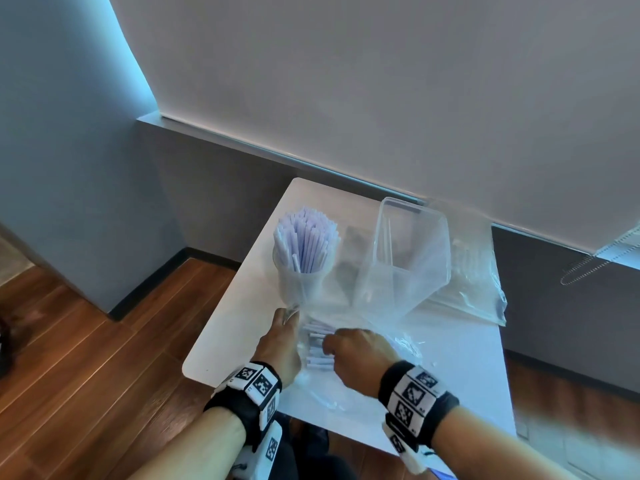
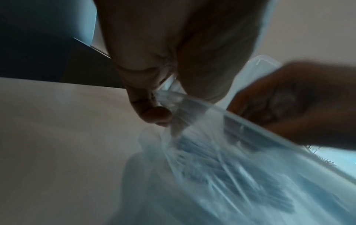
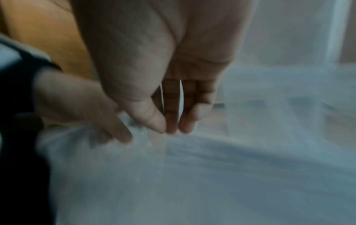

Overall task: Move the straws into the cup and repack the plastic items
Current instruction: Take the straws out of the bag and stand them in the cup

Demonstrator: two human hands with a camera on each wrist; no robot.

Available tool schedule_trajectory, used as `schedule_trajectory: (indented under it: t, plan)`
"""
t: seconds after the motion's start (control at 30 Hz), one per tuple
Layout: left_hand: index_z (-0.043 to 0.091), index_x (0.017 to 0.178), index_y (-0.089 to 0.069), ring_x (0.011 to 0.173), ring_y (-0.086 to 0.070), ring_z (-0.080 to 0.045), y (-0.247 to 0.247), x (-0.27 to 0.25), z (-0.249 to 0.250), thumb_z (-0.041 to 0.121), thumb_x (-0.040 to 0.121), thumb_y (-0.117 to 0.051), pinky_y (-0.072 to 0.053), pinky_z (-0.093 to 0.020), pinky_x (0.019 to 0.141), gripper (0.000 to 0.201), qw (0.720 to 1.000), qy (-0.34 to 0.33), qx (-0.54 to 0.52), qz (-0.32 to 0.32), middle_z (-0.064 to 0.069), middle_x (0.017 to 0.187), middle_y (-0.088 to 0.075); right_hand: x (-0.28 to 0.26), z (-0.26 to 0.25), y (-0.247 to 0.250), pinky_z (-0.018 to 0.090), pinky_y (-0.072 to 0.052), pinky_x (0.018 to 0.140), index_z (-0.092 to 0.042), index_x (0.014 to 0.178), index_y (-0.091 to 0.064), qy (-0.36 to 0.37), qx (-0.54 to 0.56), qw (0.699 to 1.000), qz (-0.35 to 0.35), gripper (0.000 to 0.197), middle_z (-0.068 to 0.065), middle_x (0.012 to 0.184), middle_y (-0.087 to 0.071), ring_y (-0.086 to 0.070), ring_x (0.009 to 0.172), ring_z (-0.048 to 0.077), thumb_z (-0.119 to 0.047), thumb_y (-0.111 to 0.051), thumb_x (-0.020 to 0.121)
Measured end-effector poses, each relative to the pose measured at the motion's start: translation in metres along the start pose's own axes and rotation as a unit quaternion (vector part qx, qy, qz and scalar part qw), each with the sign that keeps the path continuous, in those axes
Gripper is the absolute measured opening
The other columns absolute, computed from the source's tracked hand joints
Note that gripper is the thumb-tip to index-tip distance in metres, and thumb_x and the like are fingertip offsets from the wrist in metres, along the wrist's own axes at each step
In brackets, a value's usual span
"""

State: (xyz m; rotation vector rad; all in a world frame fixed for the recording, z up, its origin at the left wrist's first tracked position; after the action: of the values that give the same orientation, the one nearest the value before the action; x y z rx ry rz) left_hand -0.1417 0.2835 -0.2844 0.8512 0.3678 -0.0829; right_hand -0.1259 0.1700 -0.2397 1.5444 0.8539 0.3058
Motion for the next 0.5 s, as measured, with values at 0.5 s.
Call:
schedule_trajectory:
  t: [0.5]
  plan:
    - [0.022,0.151,-0.023,0.120,-0.054,-0.034,0.003,0.006,0.009,-0.002,0.083,-0.061,-0.044,-0.040,0.105,0.082,0.999,0.000,0.025,-0.021,-0.002,0.152,-0.019,0.031,0.055,-0.027,0.031,-0.035,0.099,-0.022,0.124,-0.059,-0.115,0.023,0.989,0.091,0.035,-0.001,0.119,-0.063,-0.052,0.116,0.025,-0.007,-0.048,0.095]
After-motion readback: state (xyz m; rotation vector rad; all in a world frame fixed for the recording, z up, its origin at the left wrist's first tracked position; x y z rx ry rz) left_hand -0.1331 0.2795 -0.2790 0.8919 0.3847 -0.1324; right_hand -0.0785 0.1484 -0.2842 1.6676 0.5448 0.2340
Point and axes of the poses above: each hand's wrist, its own x-axis towards the middle knuckle, its own y-axis out of the back of the hand, z = x × y, the point moved 9 cm from there along x, towards the middle knuckle
